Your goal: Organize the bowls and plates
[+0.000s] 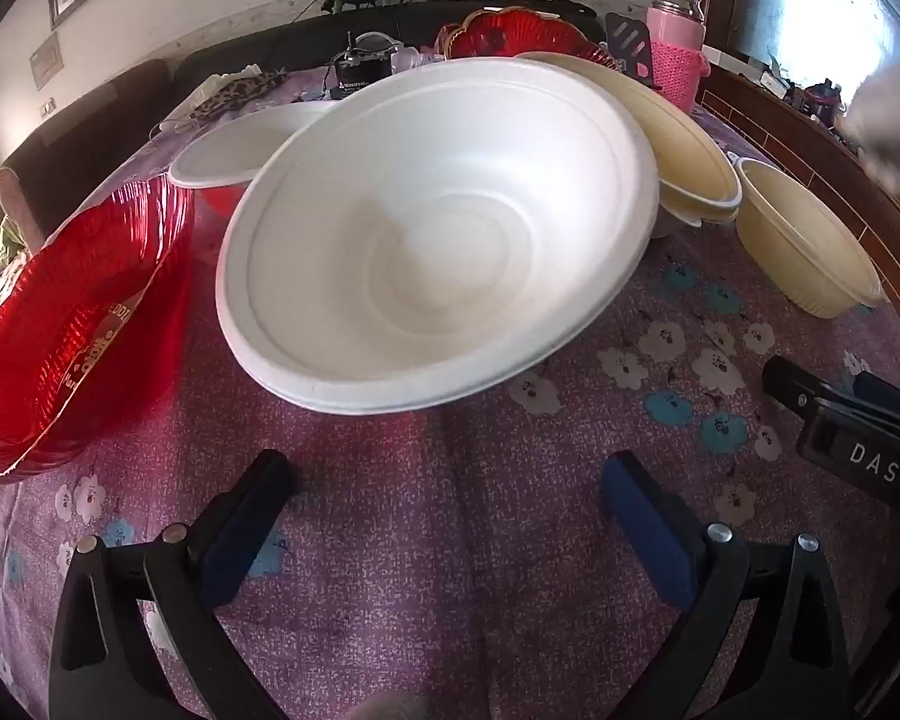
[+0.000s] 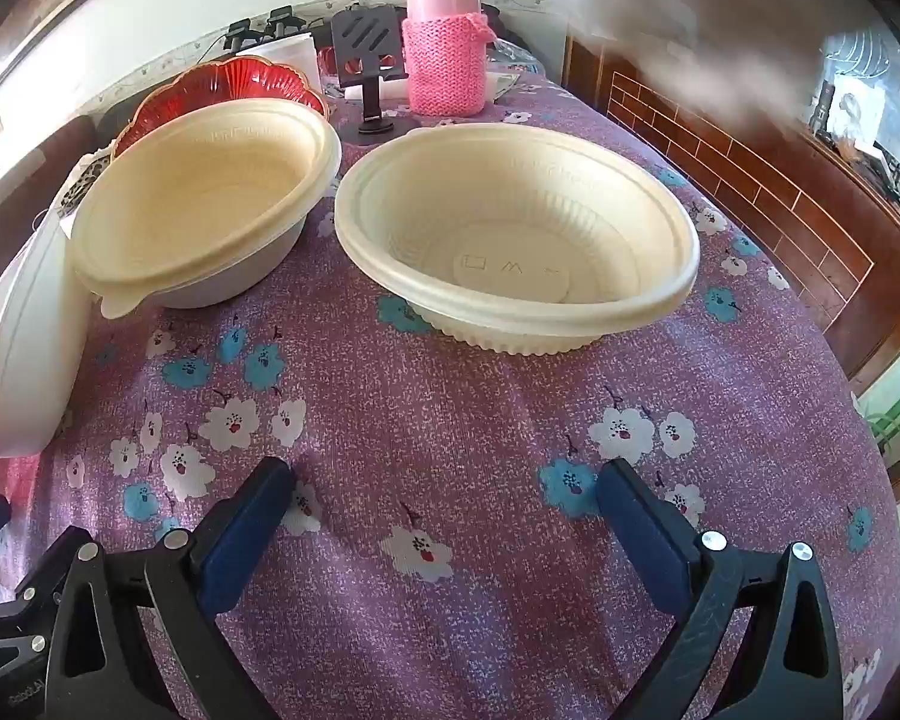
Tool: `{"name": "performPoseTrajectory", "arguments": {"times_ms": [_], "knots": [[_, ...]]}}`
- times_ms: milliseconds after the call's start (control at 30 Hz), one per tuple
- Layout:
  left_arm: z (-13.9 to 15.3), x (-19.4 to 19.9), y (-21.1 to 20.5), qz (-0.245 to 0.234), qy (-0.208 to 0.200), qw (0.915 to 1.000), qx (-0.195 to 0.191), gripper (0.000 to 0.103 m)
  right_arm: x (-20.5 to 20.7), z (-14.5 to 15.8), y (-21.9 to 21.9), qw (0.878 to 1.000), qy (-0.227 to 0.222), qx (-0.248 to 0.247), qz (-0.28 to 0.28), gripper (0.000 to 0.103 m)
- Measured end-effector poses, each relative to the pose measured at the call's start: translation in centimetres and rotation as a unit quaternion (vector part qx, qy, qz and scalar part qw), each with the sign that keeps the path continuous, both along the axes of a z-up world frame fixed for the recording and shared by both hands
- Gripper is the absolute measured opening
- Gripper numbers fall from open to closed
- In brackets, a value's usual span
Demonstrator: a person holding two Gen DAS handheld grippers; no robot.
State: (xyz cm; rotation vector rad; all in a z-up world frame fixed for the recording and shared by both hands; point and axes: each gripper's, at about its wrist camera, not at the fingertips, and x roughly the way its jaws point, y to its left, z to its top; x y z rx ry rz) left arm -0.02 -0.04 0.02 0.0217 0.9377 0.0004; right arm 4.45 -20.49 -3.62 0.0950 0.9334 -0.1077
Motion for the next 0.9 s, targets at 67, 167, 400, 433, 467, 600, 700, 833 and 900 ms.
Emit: {"name": "performPoseTrajectory", "arguments": {"times_ms": [67, 167, 400, 433, 467, 600, 700, 833, 900], "knots": [[-0.01, 0.00, -0.03, 0.000, 0.003, 1.0000, -0.002, 0.103, 0.01, -0.01, 0.00, 1.000, 0.003, -0.001, 0.000, 0.102], [-0.01, 0.00, 0.02, 0.000, 0.002, 1.0000, -0.006, 0.103, 0.01, -0.01, 0.01, 1.000, 0.002, -0.001, 0.000, 0.102], [-0.02, 0.01, -0.02, 0.000, 0.003, 1.0000, -0.007, 0.103, 0.01, -0.01, 0.01, 1.000, 0.003, -0.002, 0.000, 0.102], [-0.02, 0.01, -0.02, 0.000, 0.004, 1.0000, -0.006, 0.103, 0.01, 0.00, 0.02, 1.000, 0.003, -0.002, 0.000, 0.102], [-0.02, 0.01, -0.06, 0.000, 0.004, 1.0000, -0.006, 0.103, 0.01, 0.00, 0.02, 1.000, 0.003, -0.002, 0.000, 0.102], [-0.02, 0.01, -0.02, 0.000, 0.004, 1.0000, -0.007, 0.103, 0.01, 0.00, 0.03, 1.000, 0.003, -0.002, 0.000, 0.102], [-0.02, 0.01, -0.01, 0.000, 0.004, 1.0000, -0.007, 0.103, 0.00, 0.00, 0.03, 1.000, 0.003, -0.002, 0.000, 0.102], [-0.02, 0.01, -0.01, 0.000, 0.004, 1.0000, -0.007, 0.103, 0.00, 0.00, 0.03, 1.000, 0.003, -0.002, 0.000, 0.102], [-0.02, 0.01, -0.01, 0.000, 0.004, 1.0000, -0.007, 0.103, 0.01, 0.00, 0.03, 1.000, 0.003, -0.002, 0.000, 0.102]]}}
